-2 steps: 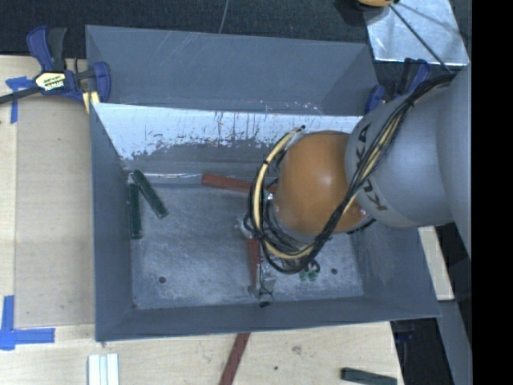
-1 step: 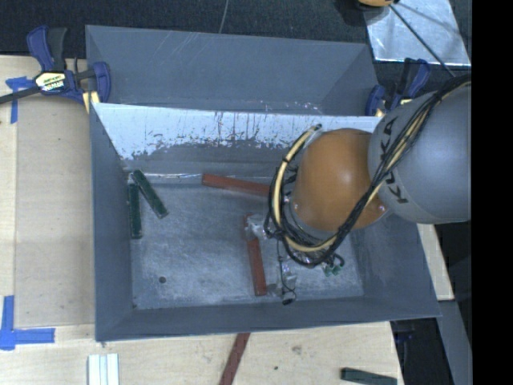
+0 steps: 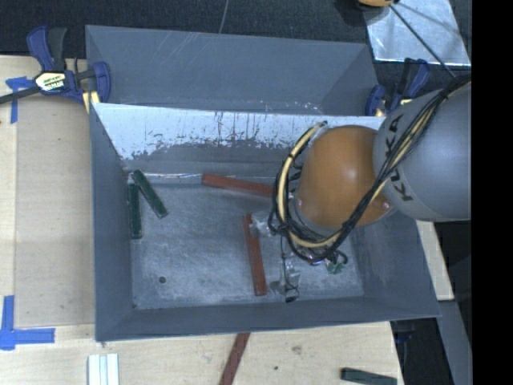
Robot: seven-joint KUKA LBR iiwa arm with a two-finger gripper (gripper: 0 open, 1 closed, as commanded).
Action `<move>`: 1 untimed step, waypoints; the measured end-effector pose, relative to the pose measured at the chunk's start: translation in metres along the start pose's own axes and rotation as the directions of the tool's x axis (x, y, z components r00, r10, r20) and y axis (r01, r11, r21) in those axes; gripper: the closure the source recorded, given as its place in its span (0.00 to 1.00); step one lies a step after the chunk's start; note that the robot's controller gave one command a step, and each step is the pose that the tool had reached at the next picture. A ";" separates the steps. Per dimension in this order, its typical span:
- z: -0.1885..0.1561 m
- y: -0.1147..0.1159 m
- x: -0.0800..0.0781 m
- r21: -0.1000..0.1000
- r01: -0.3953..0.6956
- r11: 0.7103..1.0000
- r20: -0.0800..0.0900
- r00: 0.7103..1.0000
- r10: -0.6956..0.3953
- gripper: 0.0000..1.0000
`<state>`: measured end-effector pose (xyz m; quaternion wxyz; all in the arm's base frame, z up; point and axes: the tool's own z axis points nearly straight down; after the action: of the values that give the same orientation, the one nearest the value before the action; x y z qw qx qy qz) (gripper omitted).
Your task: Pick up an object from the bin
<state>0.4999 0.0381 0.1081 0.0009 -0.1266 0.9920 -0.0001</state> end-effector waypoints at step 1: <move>0.016 -0.002 -0.003 0.001 0.123 0.992 0.003 0.992 -0.123 0.00</move>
Offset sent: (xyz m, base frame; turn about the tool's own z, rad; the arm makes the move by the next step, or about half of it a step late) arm -0.0047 0.0450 -0.0331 -0.3978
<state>0.5033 0.0367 0.0920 0.0024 -0.1874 0.9823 -0.0003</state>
